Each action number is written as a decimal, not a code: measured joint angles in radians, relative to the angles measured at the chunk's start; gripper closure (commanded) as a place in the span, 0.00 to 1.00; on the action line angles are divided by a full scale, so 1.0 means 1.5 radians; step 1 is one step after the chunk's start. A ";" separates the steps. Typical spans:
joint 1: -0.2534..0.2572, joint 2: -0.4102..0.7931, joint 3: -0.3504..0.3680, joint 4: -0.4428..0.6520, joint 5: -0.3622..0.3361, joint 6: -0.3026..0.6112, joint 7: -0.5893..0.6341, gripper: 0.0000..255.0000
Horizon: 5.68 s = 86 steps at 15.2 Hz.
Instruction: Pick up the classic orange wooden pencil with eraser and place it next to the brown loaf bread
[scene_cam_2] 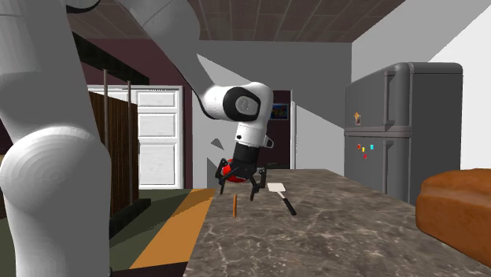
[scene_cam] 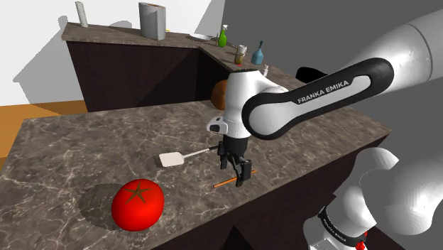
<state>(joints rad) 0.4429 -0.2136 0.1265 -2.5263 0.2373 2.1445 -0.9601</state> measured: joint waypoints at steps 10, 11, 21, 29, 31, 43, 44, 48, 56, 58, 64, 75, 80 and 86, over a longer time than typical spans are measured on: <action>0.000 0.001 0.000 -0.001 0.000 0.002 0.000 1.00; 0.000 0.001 0.000 -0.001 0.000 0.002 0.000 1.00; -0.001 -0.028 -0.001 0.020 -0.004 -0.048 0.008 1.00; -0.004 -0.062 -0.007 0.061 -0.011 -0.122 0.017 1.00; -0.004 -0.070 -0.007 0.074 -0.012 -0.142 0.021 1.00; -0.006 -0.103 -0.014 0.153 -0.019 -0.253 0.036 1.00; -0.006 -0.104 -0.014 0.160 -0.020 -0.262 0.037 1.00; -0.006 -0.112 -0.016 0.191 -0.021 -0.300 0.044 1.00; -0.007 -0.111 -0.019 0.262 -0.024 -0.370 0.055 1.00; -0.007 -0.113 -0.020 0.277 -0.025 -0.386 0.056 1.00; -0.039 -0.101 -0.076 0.301 -0.059 -0.412 -0.019 1.00; -0.108 -0.016 -0.193 0.385 -0.123 -0.429 -0.195 1.00; -0.138 0.050 -0.241 0.460 -0.136 -0.444 -0.274 1.00; -0.174 0.132 -0.288 0.552 -0.137 -0.460 -0.360 1.00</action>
<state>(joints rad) 0.1824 -0.0156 -0.3054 -1.6982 0.0313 1.4541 -1.4995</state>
